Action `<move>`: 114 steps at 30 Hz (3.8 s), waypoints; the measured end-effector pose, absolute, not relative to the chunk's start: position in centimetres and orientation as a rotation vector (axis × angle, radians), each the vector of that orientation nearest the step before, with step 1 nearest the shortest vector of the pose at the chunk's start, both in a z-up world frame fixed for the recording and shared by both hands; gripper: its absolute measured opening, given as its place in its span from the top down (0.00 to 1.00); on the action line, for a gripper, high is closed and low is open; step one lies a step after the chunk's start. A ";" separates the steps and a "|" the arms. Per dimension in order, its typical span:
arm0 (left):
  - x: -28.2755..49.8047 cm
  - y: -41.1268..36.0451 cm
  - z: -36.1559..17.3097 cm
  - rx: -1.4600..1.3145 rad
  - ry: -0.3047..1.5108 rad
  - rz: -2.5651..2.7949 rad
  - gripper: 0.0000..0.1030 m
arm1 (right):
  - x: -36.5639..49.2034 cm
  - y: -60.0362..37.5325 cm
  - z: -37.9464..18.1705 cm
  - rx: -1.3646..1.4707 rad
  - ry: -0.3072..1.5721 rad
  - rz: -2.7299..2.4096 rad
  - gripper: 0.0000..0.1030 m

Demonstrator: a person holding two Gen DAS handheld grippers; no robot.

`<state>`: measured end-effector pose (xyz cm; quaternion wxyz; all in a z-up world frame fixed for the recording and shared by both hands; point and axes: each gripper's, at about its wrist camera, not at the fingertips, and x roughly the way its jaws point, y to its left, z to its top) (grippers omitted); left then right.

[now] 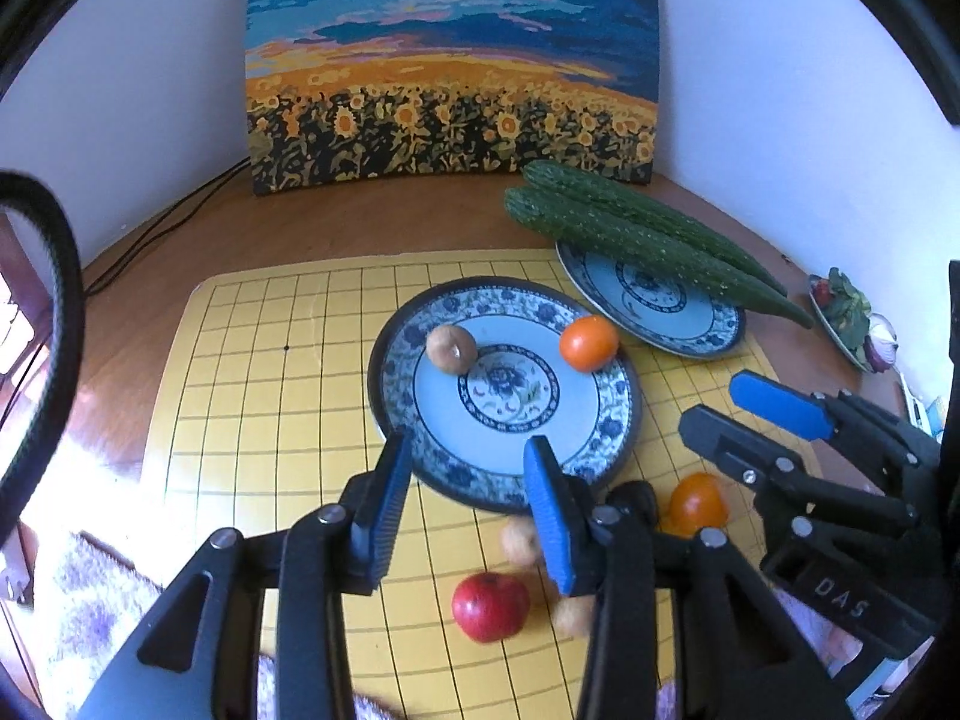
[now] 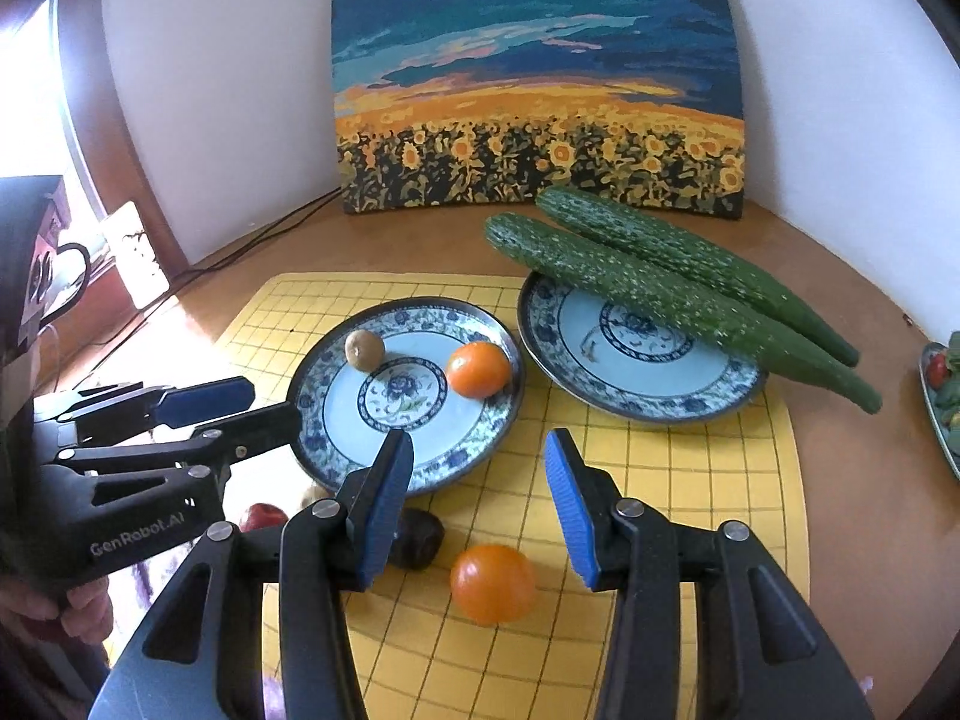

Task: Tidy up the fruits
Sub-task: 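Withdraw both open tools from the plate back toward the loose fruits, then grasp a red apple with the left tool while the right tool grasps another orange, then carry the red apple and orange over the plate with both tools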

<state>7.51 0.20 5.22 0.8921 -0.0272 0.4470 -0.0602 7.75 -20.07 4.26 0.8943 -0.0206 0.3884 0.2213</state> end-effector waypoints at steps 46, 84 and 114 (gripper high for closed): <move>3.4 -0.1 2.1 -0.100 0.995 -0.157 0.57 | 4.4 -22.0 0.3 -0.044 0.880 0.431 0.54; 3.1 -0.8 2.0 -0.060 0.975 -0.175 0.69 | 4.7 -22.3 0.2 -0.012 0.874 0.469 0.68; 7.3 -0.3 4.4 -0.030 0.906 -0.154 0.69 | 6.4 -19.7 3.6 -0.046 0.819 0.491 0.68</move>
